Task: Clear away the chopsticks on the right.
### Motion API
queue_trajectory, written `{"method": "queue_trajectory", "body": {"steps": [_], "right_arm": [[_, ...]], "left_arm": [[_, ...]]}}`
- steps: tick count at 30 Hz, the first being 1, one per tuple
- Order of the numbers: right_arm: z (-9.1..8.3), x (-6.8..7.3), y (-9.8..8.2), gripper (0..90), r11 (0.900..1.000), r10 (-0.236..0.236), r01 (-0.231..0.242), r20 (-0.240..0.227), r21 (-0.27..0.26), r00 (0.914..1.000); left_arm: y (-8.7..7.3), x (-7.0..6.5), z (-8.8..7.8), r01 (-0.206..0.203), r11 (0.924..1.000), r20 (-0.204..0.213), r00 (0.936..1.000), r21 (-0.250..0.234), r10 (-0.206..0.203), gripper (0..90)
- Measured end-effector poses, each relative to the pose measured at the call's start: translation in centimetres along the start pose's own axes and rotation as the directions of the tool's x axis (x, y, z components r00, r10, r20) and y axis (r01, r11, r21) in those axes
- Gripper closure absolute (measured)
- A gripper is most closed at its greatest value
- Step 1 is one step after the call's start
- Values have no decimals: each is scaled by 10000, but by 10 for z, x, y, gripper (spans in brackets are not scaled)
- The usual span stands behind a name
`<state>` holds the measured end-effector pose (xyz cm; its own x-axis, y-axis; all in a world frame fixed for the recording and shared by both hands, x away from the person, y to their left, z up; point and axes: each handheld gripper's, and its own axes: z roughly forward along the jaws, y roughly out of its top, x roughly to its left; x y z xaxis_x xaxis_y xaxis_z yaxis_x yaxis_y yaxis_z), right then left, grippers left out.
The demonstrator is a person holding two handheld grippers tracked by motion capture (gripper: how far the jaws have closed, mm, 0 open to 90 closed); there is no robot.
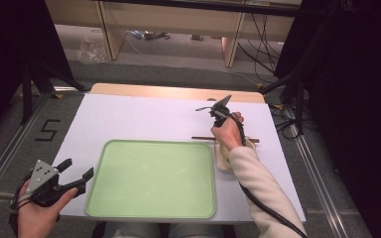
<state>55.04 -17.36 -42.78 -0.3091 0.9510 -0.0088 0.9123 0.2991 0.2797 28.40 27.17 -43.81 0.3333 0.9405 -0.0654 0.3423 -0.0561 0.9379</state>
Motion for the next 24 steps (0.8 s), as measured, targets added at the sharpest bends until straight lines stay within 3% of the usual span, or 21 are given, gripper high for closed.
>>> {"method": "queue_trajectory", "body": {"steps": [2,3,4,6,8,11,13,14,16,17,21,23,24], "right_arm": [[1,2,0,900,9998,186,-186,35,76,9998],[2,-2,1,900,9995,-302,302,26,-12,9995],[2,1,1,900,10000,80,-80,84,31,9999],[2,2,1,900,9997,224,-225,64,101,9997],[3,-1,2,900,9997,-254,254,42,-1,9997],[3,-1,2,900,9996,-280,280,48,-20,9996],[3,0,2,900,9999,-152,152,57,-1,9999],[2,2,2,900,9998,222,-222,96,12,9997],[2,0,2,900,10000,0,2,189,-67,9998],[2,0,3,900,9995,279,-276,-201,140,9994],[3,-1,4,900,9998,185,-184,-224,86,9996],[4,-1,4,900,10000,54,-53,-54,78,10000],[5,-2,5,900,9999,-109,111,250,-62,9996]], "left_arm": [[0,0,0,6,10000,7,10000,17,-6,219],[0,0,0,6,10000,7,10000,17,-6,219],[0,0,0,3,10000,12,10000,19,-3,219],[0,0,0,9,10000,9,10000,14,-9,219],[0,0,0,14,10000,9,10000,15,-14,219],[0,0,0,16,10000,11,10000,18,-16,219],[0,0,0,20,10000,14,10000,15,-20,219],[0,0,0,24,10000,14,10000,20,-24,219],[0,0,0,25,10000,16,10000,24,-25,219],[0,0,0,27,10000,12,10000,26,-27,219],[0,0,0,38,10000,12,10000,21,-38,220],[0,0,0,24,10000,15,10000,23,-24,220],[0,0,0,22,10000,15,10000,22,-22,220]]}}
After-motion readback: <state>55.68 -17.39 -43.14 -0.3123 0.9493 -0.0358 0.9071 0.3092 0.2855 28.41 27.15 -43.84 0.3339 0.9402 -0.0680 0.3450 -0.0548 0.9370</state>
